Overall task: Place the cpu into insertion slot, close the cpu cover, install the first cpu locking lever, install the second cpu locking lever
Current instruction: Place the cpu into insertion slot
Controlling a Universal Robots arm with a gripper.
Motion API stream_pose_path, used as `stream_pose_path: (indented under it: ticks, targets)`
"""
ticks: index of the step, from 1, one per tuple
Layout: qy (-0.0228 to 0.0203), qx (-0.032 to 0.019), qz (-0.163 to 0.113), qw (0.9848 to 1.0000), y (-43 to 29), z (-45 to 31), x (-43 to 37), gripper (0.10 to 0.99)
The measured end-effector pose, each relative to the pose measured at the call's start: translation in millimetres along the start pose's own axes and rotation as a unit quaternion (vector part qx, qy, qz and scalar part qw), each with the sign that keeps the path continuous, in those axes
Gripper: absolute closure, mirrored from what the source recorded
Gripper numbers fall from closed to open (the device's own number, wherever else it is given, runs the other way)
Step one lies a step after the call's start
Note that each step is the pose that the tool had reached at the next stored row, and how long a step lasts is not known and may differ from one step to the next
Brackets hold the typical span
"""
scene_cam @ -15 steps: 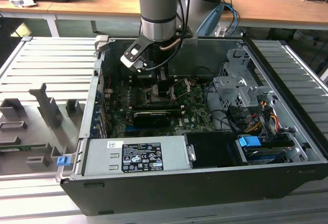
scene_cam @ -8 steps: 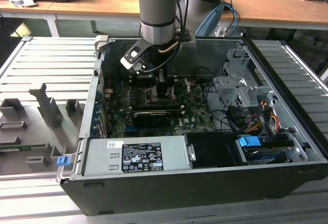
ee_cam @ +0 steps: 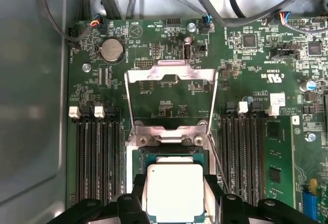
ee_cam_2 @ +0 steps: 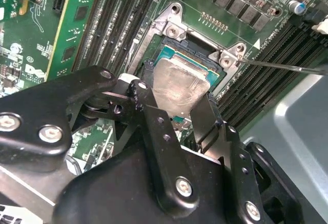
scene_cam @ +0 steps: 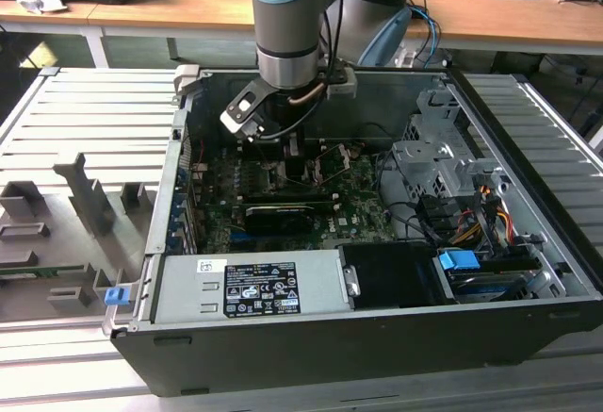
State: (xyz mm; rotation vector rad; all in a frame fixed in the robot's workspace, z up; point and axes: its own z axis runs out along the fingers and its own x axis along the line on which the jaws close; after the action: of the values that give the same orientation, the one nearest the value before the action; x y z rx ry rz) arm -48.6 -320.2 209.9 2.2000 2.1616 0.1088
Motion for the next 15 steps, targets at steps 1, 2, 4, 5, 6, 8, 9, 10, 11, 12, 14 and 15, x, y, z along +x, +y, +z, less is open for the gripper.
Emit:
stream_pose_path:
  ticks: [1, 2, 4, 5, 6, 8, 9, 10, 11, 12, 14, 15]
  targets:
    - [-0.0001, 0.0, 0.0, 1.0, -0.1, 1.5, 0.4, 0.557]
    - [-0.0002, 0.0, 0.0, 1.0, -0.3, 3.6, 1.4, 0.557]
    - [-0.0001, 0.0, 0.0, 1.0, -0.5, 5.5, 2.8, 0.557]
    - [-0.0001, 0.0, 0.0, 1.0, -0.5, 6.4, 3.0, 0.557]
    - [-0.0002, 0.0001, 0.0, 1.0, -0.6, 6.8, 3.0, 0.557]
    - [-0.0003, 0.0001, 0.0, 1.0, -0.7, 7.5, 3.0, 0.557]
    - [-0.0003, 0.0001, 0.0, 1.0, -0.7, 7.5, 3.1, 0.557]
    - [-0.0003, 0.0001, 0.0, 1.0, -0.7, 7.6, 3.1, 0.557]
    - [-0.0003, 0.0001, 0.0, 1.0, -0.7, 7.6, 3.1, 0.557]
    - [-0.0002, 0.0001, 0.0, 1.0, -0.7, 7.7, 3.1, 0.557]
    - [-0.0002, 0.0001, 0.0, 1.0, -0.6, 8.0, 3.1, 0.557]
    - [-0.0002, 0.0001, 0.0, 1.0, -0.5, 8.1, 3.1, 0.557]
